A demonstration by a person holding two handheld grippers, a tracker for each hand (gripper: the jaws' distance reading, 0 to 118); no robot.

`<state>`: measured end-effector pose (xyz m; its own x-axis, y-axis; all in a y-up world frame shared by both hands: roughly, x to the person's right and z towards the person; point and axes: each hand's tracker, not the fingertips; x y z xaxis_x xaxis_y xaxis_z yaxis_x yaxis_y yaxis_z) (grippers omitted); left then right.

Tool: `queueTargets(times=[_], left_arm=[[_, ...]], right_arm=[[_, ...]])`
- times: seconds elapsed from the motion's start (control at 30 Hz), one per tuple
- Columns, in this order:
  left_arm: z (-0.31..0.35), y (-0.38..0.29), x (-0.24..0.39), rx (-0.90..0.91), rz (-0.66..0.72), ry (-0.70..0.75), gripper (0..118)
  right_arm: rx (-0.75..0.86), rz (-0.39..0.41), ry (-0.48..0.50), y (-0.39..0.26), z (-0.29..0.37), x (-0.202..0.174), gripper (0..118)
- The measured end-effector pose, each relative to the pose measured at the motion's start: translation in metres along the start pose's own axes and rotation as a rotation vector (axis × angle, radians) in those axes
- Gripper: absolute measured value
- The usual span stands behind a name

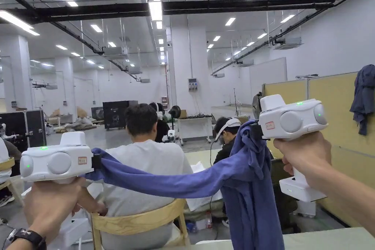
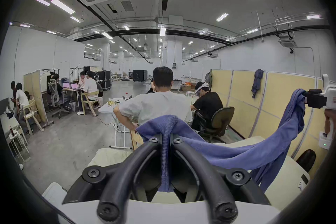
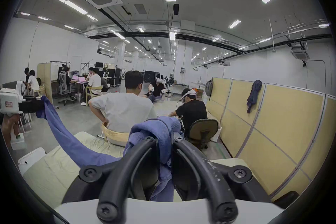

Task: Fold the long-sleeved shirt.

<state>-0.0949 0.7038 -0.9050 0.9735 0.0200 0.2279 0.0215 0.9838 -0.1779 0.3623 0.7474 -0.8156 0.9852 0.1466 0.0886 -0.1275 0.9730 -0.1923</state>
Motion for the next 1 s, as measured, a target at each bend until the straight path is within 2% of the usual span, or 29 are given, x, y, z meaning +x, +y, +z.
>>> queueTargets(times=[0.27,0.57,0.7,0.8,0.9,1.0], left_arm=[[-0.061,-0.04,0.0,-0.054,-0.014,0.002,7],[-0.112,-0.167,0.006,-0.26,0.058,-0.063,7],[-0.109,-0.208,0.004,-0.306,0.08,-0.063,7],[-0.096,-0.231,0.001,-0.316,0.083,-0.053,7],[-0.074,-0.254,0.001,-0.342,0.094,-0.057,7],[-0.046,-0.286,0.006,-0.394,0.136,-0.073,7]], right_arm=[[-0.082,-0.002,0.029,-0.061,-0.066,-0.006,15],[-0.335,-0.033,0.061,-0.203,-0.13,-0.034,15],[-0.364,-0.026,0.077,-0.243,-0.125,-0.04,15],[-0.395,-0.05,0.078,-0.265,-0.113,-0.04,15],[-0.416,-0.03,0.078,-0.292,-0.09,-0.043,15],[-0.453,-0.109,0.084,-0.326,-0.058,-0.044,15]])
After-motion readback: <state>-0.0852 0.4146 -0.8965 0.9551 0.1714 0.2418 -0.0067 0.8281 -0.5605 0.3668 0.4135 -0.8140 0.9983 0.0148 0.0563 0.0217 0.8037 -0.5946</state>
